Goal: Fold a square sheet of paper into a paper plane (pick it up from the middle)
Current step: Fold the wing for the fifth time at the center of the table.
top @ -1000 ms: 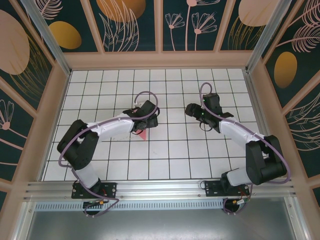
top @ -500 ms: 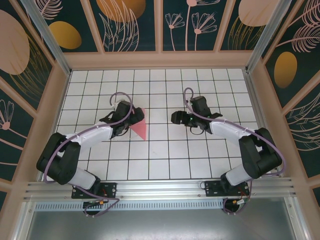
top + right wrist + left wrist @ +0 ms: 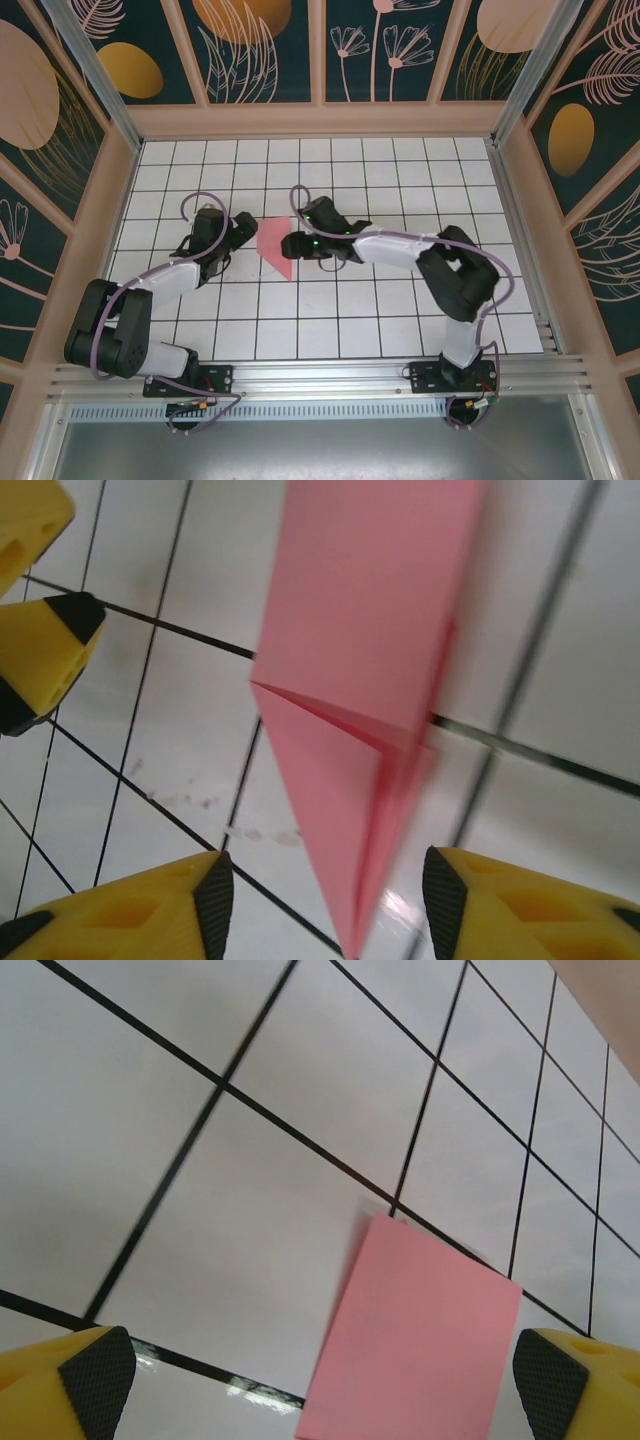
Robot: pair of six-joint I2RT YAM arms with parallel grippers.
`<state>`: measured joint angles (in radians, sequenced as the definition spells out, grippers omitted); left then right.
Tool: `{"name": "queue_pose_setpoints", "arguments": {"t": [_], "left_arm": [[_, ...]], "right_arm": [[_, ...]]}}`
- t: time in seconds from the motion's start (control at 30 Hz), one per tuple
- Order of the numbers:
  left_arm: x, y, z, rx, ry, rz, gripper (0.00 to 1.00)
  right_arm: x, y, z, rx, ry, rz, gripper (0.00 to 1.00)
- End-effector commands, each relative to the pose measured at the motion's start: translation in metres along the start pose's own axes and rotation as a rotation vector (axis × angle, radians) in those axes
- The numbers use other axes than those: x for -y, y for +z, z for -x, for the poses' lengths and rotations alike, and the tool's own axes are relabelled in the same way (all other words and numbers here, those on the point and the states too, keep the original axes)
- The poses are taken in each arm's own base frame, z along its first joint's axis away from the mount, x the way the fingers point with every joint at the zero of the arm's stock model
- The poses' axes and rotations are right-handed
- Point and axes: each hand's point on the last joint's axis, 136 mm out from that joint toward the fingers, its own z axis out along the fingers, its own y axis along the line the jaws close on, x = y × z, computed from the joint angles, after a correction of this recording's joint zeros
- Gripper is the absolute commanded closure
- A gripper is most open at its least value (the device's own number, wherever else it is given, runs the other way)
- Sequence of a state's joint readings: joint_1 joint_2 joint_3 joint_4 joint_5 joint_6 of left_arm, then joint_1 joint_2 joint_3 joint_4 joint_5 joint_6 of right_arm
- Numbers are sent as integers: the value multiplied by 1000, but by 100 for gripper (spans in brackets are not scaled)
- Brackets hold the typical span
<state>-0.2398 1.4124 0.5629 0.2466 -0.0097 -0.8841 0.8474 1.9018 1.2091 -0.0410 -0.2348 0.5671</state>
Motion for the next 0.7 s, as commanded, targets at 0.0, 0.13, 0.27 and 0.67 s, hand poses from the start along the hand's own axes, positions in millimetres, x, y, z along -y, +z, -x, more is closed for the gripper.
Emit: {"name": "queue_pose_setpoints", "arguments": {"t": [0.0, 0.13, 0.27, 0.67], "left_arm": [[7, -1, 13, 36, -59, -85, 1], [14, -4, 18, 50, -27, -116, 2], [17, -5, 16, 41, 16, -132, 2], [29, -12, 14, -2, 54, -160, 1]], "right_arm": [[-13, 25, 7, -16, 41, 0, 53], [-18, 51, -1, -77, 54, -13, 59], [-6, 62, -11, -105, 76, -60, 59], [75, 16, -81, -362, -234, -239, 62]]}}
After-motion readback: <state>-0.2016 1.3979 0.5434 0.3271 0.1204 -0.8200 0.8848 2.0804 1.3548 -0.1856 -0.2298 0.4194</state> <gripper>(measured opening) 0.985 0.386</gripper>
